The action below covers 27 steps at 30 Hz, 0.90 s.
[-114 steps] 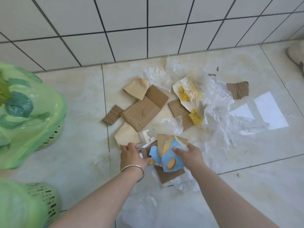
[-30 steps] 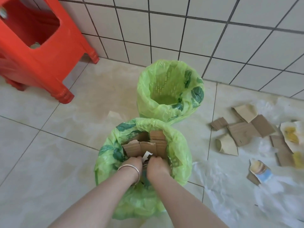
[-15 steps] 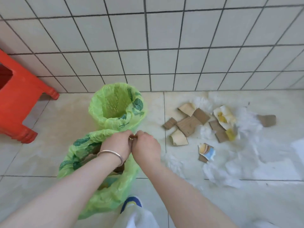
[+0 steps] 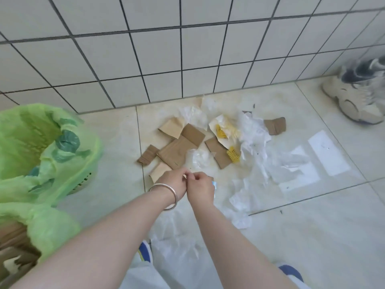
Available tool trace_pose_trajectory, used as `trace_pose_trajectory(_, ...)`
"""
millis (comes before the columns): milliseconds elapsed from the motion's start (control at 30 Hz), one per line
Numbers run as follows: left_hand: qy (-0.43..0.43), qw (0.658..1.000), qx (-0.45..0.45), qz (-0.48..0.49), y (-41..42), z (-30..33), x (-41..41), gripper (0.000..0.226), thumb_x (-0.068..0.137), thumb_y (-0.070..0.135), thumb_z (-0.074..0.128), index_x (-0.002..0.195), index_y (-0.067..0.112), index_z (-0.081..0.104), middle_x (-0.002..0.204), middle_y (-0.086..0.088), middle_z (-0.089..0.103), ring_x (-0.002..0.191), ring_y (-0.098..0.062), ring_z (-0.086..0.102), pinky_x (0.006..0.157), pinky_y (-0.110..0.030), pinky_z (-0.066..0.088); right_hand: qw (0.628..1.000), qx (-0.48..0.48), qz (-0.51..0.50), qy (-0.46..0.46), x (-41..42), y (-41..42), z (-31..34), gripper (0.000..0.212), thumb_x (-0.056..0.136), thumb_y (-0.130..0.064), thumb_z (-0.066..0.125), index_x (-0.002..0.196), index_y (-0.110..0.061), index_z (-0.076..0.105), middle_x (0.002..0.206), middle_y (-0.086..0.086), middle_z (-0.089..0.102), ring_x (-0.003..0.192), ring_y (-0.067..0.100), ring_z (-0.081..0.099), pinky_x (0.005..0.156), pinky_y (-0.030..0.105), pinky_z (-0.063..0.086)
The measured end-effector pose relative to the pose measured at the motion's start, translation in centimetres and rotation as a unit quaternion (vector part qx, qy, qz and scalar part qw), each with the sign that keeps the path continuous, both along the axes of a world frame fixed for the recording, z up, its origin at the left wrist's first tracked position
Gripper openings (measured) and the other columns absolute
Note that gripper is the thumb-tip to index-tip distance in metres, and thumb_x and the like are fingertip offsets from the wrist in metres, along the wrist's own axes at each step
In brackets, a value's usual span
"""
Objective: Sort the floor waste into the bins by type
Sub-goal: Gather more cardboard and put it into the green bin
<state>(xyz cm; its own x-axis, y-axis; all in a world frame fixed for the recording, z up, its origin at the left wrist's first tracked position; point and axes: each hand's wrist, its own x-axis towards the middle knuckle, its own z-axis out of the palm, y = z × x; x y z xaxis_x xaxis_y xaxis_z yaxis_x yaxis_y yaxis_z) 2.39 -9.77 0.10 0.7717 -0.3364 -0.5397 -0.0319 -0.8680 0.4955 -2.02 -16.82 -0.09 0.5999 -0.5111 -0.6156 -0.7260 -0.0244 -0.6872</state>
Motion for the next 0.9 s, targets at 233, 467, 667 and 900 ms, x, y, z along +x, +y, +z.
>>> trace_pose_trajectory(233, 0.016, 0.995, 0.084, 0.054, -0.9, -7.6, 2.2, 0.028, 0.087, 0.025, 0.052, 0.114, 0.024, 0.061, 0.123, -0.002, 0.057, 0.115, -0.022, 0.055, 0.096, -0.03, 0.045, 0.992, -0.059, -0.037, 0.109, 1.2, -5.2, -8.7, 0.031, 0.085, -0.015, 0.055, 0.117, -0.013, 0.057, 0.122, 0.009, 0.054, 0.109, 0.027, 0.057, 0.083, 0.029, 0.045)
trace_pose_trajectory(467, -0.048, 0.962, 0.166, 0.21, 2.2, -10.6, 7.0, 0.056, 0.079, 0.035, 0.068, 0.128, 0.02, 0.046, 0.136, -0.009, 0.038, 0.127, -0.03, 0.037, 0.098, -0.04, 0.041, 0.963, -0.166, 0.01, 0.211, 2.4, -4.1, -12.6, 0.076, 0.076, -0.03, 0.07, 0.14, -0.018, 0.029, 0.134, 0.01, 0.033, 0.121, 0.032, 0.037, 0.094, 0.039, 0.042)
trace_pose_trajectory(667, 0.007, 0.969, 0.16, 0.189, 2.7, -13.3, 7.8, 0.075, 0.069, 0.036, 0.077, 0.132, 0.018, 0.039, 0.136, -0.009, 0.038, 0.122, -0.031, 0.045, 0.099, -0.036, 0.04, 0.972, -0.135, -0.004, 0.191, 3.5, -3.5, -14.0, 0.078, 0.076, -0.015, 0.072, 0.14, -0.017, 0.029, 0.125, 0.013, 0.048, 0.113, 0.033, 0.05, 0.091, 0.039, 0.045)
trace_pose_trajectory(900, 0.13, 0.964, 0.157, 0.173, 4.3, -12.6, 7.5, 0.075, 0.074, 0.049, 0.07, 0.137, 0.017, 0.044, 0.139, -0.003, 0.052, 0.128, -0.026, 0.047, 0.103, -0.03, 0.041, 0.978, -0.076, -0.018, 0.195, 3.1, -2.3, -12.5, 0.034, 0.081, -0.02, 0.067, 0.111, -0.012, 0.052, 0.083, 0.002, 0.055, 0.078, 0.024, 0.054, 0.08, 0.039, 0.052)
